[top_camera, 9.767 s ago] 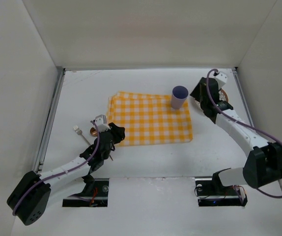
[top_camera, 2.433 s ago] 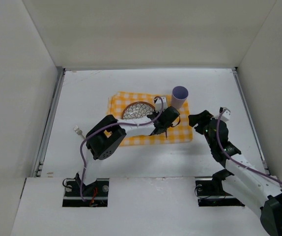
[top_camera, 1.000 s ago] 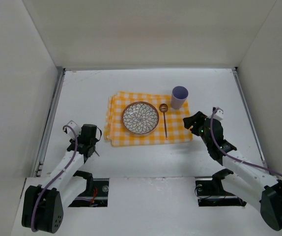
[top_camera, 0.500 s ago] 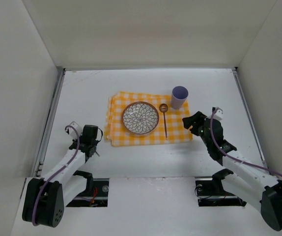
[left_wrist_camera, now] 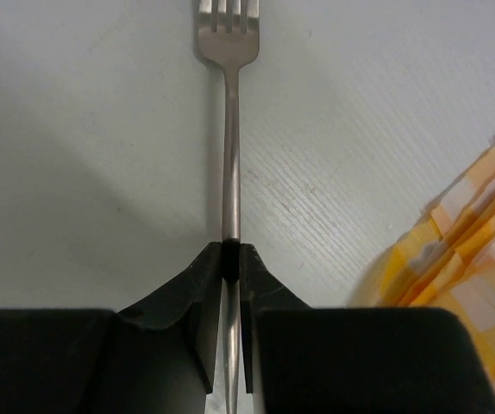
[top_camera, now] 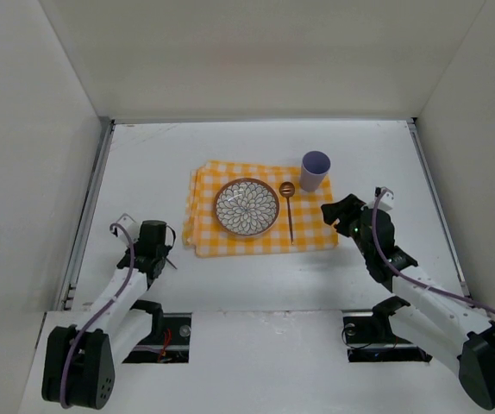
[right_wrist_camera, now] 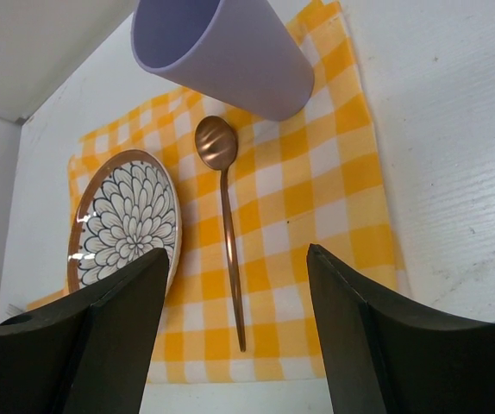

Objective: Set the dinner table for one person

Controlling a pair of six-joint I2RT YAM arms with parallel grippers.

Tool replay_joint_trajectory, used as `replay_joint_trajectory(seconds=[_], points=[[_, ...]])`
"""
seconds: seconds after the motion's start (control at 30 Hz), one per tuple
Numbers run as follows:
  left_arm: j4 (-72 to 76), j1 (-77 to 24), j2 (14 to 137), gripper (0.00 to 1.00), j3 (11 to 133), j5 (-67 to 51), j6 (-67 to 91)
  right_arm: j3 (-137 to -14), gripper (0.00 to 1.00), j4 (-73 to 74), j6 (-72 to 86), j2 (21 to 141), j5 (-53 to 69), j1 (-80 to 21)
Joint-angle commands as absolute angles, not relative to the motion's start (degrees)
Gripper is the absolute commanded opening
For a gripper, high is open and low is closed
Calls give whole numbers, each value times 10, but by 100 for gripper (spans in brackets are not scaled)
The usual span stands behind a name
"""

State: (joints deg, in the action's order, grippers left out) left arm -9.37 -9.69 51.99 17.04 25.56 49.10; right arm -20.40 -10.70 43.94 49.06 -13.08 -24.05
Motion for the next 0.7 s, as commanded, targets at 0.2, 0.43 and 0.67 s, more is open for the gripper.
replay_joint_trajectory(seconds=[0.2, 0.43, 0.67], points=[[-120, -193, 490, 5, 298, 240, 394, -207, 72, -134, 440, 498, -131, -240], [-71, -300, 658, 6, 405, 243, 272, -207, 72, -135, 441, 503, -131, -239], [-28, -325, 773, 5, 452, 246, 202, -207, 72, -136, 440, 503, -130, -242]])
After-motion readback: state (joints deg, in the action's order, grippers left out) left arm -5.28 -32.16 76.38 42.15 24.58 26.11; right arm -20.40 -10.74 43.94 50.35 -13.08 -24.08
